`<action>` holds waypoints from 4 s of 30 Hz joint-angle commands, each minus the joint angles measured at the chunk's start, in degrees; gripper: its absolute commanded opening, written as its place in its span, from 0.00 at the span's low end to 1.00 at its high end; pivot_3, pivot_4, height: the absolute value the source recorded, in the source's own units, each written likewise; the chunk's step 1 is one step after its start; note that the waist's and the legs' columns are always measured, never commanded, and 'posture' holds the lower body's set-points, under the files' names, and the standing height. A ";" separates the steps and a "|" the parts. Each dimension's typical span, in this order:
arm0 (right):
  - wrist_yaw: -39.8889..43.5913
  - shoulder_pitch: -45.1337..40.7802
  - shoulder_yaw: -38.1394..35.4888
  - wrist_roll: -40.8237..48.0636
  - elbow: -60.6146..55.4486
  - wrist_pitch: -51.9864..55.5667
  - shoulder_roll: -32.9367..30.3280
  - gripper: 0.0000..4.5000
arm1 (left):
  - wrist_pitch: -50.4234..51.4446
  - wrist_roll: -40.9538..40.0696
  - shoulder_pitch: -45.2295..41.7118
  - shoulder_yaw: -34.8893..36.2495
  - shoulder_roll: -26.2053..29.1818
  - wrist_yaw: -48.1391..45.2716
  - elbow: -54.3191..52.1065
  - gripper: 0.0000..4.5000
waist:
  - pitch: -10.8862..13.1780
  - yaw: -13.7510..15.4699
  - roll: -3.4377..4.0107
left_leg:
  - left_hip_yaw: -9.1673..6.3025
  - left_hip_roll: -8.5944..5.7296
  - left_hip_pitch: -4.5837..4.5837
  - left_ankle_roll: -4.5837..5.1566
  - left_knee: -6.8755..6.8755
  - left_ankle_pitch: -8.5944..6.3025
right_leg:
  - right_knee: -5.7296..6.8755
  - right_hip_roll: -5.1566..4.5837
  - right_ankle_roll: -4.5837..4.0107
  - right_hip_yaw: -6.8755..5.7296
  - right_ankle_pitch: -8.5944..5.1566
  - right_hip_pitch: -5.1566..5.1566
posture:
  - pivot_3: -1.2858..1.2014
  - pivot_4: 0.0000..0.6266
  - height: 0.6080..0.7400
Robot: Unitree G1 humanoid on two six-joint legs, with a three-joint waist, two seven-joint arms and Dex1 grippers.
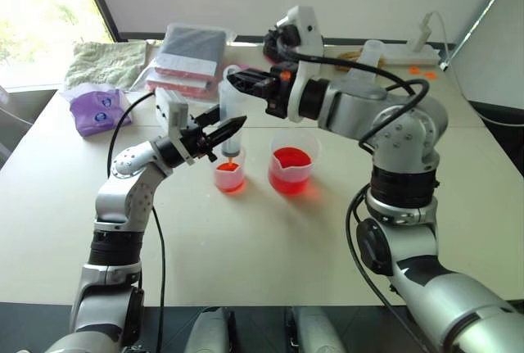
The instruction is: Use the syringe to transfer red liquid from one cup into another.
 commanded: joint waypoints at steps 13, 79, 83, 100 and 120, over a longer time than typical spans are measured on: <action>5.98 -1.91 3.67 1.00 0.27 2.18 0.57 0.48 | -1.13 -0.86 -2.64 1.56 0.12 1.76 -3.03 0.34 | 0.00 -0.04 0.01 | 0.00 0.00 0.00 0.00 -0.01 0.00 | -0.02 0.01 0.00 0.00 0.00 0.00 | 0.52 0.24 1.00; 8.22 4.93 -6.54 0.85 1.95 1.70 -13.92 0.82 | 65.24 -37.28 -2.36 29.19 17.74 37.73 11.32 0.34 | 0.01 -0.09 0.00 | -0.01 -0.04 -0.02 0.02 -0.09 -0.02 | -0.15 -0.14 0.02 -0.01 0.01 -0.01 | 0.52 0.24 1.00; 7.81 5.13 -6.39 1.00 1.95 1.79 -13.43 0.82 | 66.68 -34.74 -0.59 28.45 16.52 40.00 12.57 0.34 | 0.01 0.16 0.00 | -0.02 -0.04 -0.03 0.01 -0.09 -0.01 | -0.15 -0.20 0.02 -0.02 0.01 -0.01 | 0.52 0.24 1.00; 4.68 6.09 -8.17 2.19 -1.51 4.92 -13.21 0.82 | 62.67 -21.18 -5.90 21.50 12.03 35.95 21.88 0.34 | 0.01 0.49 0.01 | 0.01 -0.17 -0.02 -0.02 -0.07 0.01 | -0.15 -0.25 0.02 -0.04 0.01 0.03 | 0.52 0.24 1.00; 5.49 5.61 -7.71 1.93 -0.86 4.51 -14.04 0.83 | 61.52 -18.38 -4.44 22.25 18.88 23.64 18.16 1.00 | -0.01 -1.06 0.04 | 0.01 -0.05 0.04 -0.04 -0.15 0.02 | -0.04 -0.26 0.02 -0.03 0.01 -0.04 | 0.52 0.24 1.00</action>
